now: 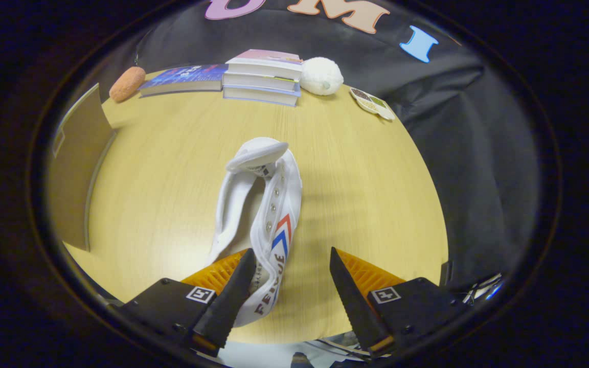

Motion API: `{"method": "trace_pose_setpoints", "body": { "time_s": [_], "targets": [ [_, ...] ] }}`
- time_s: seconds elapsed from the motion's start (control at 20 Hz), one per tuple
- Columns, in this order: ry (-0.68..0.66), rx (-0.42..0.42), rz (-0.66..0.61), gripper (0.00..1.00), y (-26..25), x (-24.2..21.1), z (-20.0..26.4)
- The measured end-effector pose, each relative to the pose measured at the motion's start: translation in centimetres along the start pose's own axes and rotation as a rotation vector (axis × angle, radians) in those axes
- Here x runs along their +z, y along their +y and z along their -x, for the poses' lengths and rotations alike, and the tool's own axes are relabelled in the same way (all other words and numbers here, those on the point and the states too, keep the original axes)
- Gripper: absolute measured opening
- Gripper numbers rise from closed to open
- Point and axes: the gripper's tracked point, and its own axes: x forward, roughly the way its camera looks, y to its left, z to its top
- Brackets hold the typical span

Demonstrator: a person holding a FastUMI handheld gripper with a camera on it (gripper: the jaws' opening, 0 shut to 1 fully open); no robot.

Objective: Open the storage box then place both shoes into the box .Put the left shoe in first, then the right shoe, with the right side of both shoes facing outward in a uniform manner.

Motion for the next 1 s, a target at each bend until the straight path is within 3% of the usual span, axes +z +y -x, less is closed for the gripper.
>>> {"method": "trace_pose_setpoints", "body": {
  "time_s": [0.1, 0.4, 0.6, 0.7, 0.85, 1.0],
  "targets": [
    [-0.013, -0.008, -0.011, 0.90, -0.1, 1.0, -0.5],
    [-0.054, -0.070, -0.039, 0.56, -1.5, 3.1, -2.6],
    [-0.030, -0.010, -0.091, 0.34, 0.2, 3.3, -4.1],
    [-0.033, -0.007, -0.096, 0.11, 0.2, 3.2, -3.9],
    [-0.018, -0.005, -0.117, 0.08, 0.3, 3.0, -3.8],
    [0.040, 0.053, -0.233, 0.06, 1.0, 2.6, -3.4]
  ]
}}
